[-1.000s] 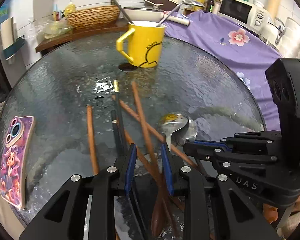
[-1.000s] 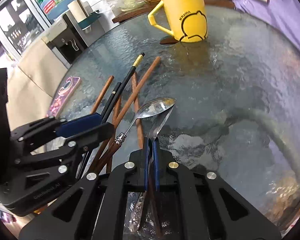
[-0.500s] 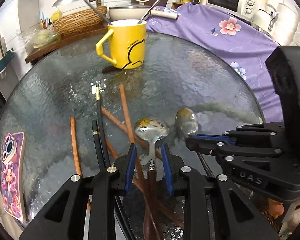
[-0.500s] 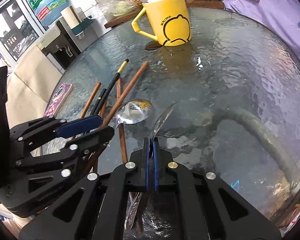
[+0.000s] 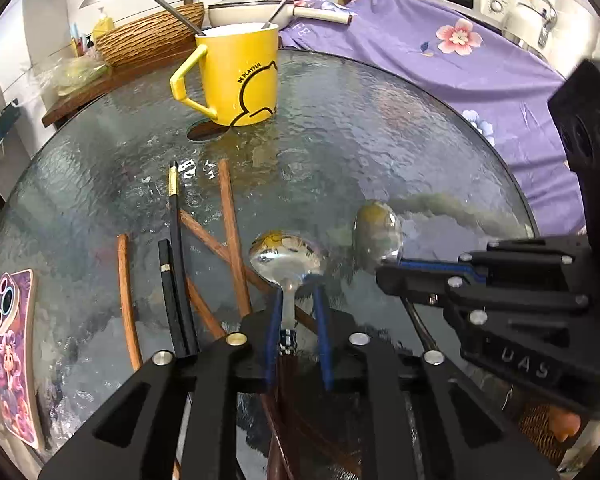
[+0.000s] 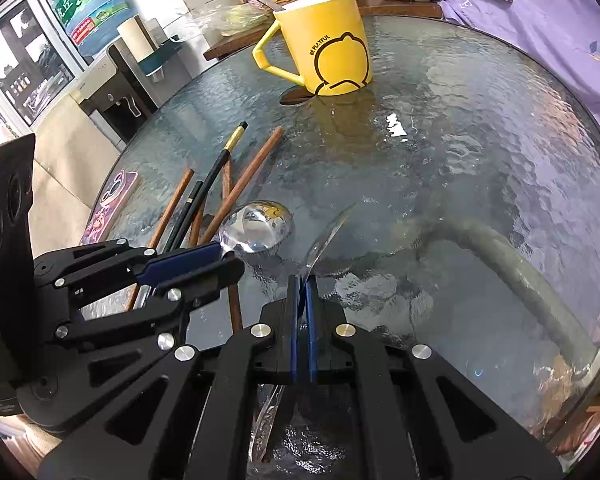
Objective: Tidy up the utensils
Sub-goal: 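Grasp a steel spoon handle with the left gripper while the right grasps another spoon, then lift both steel spoons from the pile with both grippers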
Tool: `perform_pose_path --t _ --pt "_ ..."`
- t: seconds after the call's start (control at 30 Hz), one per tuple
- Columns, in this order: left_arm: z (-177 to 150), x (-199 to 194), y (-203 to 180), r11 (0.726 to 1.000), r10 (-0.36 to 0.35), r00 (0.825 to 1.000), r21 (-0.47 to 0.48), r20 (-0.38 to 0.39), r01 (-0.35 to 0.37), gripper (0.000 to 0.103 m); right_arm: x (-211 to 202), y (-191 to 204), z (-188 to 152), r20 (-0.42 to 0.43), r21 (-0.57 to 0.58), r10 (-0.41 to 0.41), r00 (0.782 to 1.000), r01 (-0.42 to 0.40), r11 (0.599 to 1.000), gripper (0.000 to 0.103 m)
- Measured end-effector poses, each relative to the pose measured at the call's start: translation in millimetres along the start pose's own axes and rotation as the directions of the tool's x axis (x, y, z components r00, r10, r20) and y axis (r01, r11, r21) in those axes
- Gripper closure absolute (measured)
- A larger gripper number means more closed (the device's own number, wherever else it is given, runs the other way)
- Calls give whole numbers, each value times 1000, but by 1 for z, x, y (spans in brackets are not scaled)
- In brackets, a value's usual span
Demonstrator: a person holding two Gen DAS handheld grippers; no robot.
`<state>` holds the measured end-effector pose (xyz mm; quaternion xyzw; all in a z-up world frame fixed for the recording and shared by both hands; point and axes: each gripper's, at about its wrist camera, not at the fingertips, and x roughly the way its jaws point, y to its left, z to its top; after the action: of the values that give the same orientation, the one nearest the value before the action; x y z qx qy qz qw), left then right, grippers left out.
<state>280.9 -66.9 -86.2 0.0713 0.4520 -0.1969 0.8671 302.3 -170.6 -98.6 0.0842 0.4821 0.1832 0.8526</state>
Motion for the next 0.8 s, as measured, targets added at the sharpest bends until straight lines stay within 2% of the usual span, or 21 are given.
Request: perform_pose_path --t 0.17,0.6,0.8 --pt "3 3 2 1000 -8 1000 -11 4 8 96 0 2 0 -1 -4 1 1000 -1 1000 99" --pt "1 0 9 998 -30 999 -47 18 30 97 1 4 2 -3 -9 -4 1000 4 1000 98" --pt "0 -3 14 994 -66 997 -82 30 68 97 2 6 2 -2 -20 0 1000 0 1000 99"
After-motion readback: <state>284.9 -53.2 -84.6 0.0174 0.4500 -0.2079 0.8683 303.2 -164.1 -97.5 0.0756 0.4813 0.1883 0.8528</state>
